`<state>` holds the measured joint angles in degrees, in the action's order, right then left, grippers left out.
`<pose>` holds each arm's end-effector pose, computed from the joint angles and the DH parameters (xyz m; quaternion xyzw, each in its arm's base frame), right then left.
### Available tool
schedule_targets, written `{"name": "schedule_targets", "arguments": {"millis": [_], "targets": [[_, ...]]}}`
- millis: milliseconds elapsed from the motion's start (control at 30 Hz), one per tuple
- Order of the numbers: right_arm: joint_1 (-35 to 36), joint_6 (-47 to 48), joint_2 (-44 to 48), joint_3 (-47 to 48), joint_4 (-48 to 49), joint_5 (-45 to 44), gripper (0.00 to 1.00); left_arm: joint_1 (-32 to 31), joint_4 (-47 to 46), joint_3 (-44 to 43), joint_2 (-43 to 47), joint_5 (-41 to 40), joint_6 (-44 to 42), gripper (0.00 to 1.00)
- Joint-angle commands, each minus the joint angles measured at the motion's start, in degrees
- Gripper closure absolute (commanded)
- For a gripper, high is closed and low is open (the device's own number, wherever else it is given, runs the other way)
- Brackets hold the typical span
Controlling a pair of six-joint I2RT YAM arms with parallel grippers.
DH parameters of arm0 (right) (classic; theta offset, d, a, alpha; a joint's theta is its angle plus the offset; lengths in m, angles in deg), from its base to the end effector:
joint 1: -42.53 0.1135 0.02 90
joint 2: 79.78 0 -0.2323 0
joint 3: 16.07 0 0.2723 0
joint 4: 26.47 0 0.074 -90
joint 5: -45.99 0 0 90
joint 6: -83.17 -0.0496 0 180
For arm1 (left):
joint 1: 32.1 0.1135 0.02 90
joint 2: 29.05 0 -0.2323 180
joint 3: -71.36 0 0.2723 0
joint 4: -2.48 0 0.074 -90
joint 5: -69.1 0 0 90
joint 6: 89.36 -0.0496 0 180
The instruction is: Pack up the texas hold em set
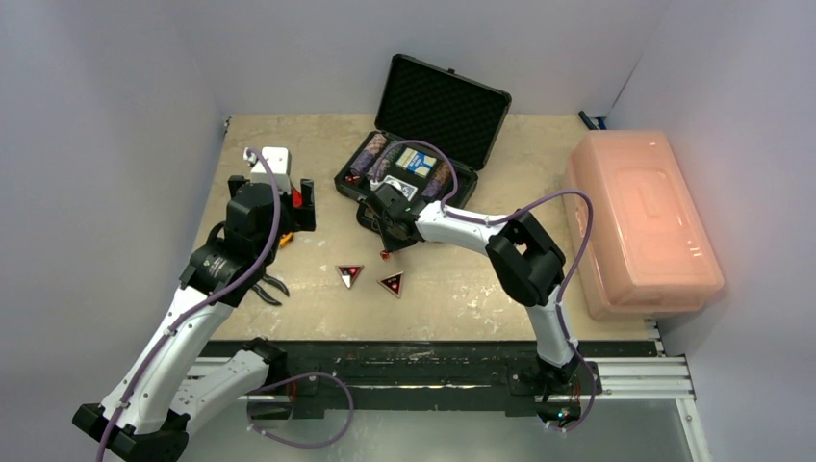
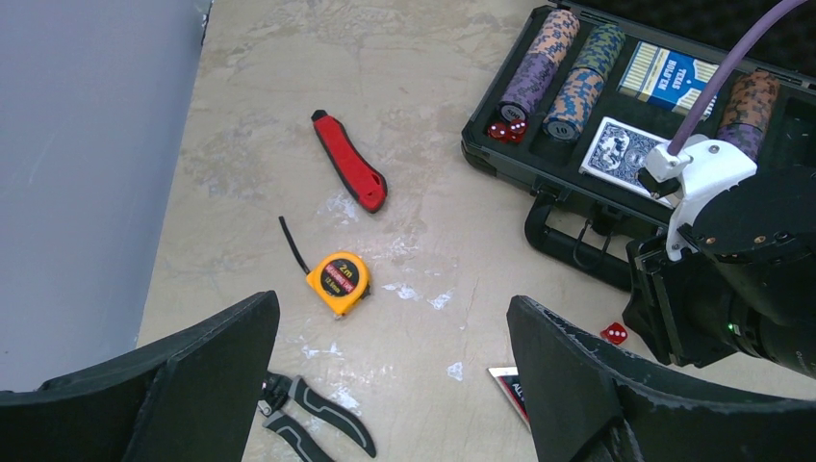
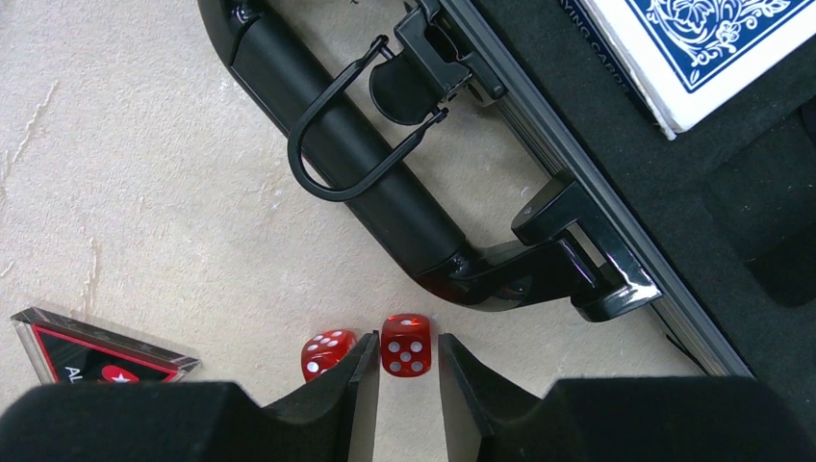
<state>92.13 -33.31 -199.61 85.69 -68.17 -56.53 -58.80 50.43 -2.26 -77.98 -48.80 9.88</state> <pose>0.3038 0.3403 0.1248 -0.1645 0.9459 0.0768 0.2690 0.2097 -0.0795 0.3558 -0.0080 0.8212 0.0268 0.5699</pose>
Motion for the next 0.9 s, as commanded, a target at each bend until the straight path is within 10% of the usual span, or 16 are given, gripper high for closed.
{"name": "schedule_targets", "arguments": {"millis": [0,400,867], "targets": [[0.41,0.38,-0.41,1.76,-0.3,-0.76,0.67,0.16,-1.99,0.28,1.0,-0.97,-0.92,0.11],[0.58,0.64,1.88,2.56,-1.44,0.03,0.96,0.16,-2.07,0.41,1.03,-0.97,-0.94,0.11],[0.5,0.69,7.87,6.12,-4.27,-0.36,1.0,0.16,-2.04,0.41,1.04,-0.88,-0.73,0.11]]}}
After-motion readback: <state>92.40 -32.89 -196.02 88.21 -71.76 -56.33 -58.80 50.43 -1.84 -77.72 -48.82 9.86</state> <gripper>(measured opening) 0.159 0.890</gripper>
